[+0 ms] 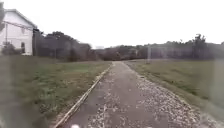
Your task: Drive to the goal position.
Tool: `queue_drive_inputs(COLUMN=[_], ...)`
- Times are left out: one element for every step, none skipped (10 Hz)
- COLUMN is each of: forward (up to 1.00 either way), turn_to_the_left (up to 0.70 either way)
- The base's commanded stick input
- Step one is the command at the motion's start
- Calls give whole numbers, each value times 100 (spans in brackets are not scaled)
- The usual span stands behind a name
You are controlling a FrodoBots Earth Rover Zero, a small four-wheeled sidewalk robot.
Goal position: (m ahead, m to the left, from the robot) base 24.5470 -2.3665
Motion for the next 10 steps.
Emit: queue_drive_inputs(forward=[70, 70, 70, 70, 70, 70, 70, 70, 70, 70], turn_to_the_left=[-2, -2, -1, 0, 0, 0, -35, -35, -35, -35])
